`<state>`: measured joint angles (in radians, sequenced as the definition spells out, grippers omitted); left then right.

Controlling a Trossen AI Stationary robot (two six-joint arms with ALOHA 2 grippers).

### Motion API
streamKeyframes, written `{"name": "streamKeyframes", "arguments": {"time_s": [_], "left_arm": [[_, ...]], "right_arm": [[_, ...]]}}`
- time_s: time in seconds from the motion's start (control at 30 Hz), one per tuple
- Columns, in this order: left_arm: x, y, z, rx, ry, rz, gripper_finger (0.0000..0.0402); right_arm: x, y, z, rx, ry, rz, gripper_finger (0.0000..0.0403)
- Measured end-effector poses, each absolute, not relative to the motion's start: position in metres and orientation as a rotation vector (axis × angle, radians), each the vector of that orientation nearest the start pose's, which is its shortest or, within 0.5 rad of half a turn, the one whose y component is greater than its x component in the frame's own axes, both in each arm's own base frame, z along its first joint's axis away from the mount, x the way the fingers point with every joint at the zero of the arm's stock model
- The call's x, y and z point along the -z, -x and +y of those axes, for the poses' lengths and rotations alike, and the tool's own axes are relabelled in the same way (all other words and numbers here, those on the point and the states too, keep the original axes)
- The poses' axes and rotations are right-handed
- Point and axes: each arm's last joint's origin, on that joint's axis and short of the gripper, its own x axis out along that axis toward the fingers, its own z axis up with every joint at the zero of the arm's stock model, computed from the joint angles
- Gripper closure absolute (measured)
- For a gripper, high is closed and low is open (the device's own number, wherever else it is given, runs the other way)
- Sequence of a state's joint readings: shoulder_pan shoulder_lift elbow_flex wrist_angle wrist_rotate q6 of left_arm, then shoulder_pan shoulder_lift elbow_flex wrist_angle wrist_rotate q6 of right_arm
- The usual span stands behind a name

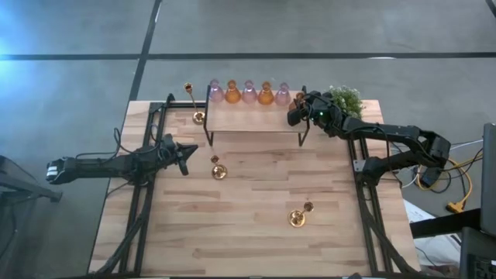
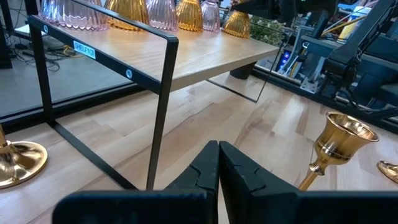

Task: Pick & Place candle stick holders
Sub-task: Put the yellow glass candle holder on the shelf aligned with the other glass candle holders

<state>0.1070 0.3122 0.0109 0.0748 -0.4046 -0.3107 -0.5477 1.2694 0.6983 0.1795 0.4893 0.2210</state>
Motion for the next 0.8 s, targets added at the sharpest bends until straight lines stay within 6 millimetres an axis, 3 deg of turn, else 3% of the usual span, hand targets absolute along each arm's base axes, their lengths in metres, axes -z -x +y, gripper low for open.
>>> {"name": "streamKeyframes", "arguments": {"time_s": [0.37,0.8], "left_arm": [[-0.1477,-0.1106,0.0233,-0.539,0.268,0.148,0.0388],[-0.1478,-0.1106,0.0233,-0.54,0.268,0.147,0.0388]], "right_arm": [[-0.2382,-0.2192,-0.1533,1.069,-0.2,0.292,0.0277],[-0.2379,-0.2201,-0.1529,1.032,-0.184,0.302,0.0221]]}}
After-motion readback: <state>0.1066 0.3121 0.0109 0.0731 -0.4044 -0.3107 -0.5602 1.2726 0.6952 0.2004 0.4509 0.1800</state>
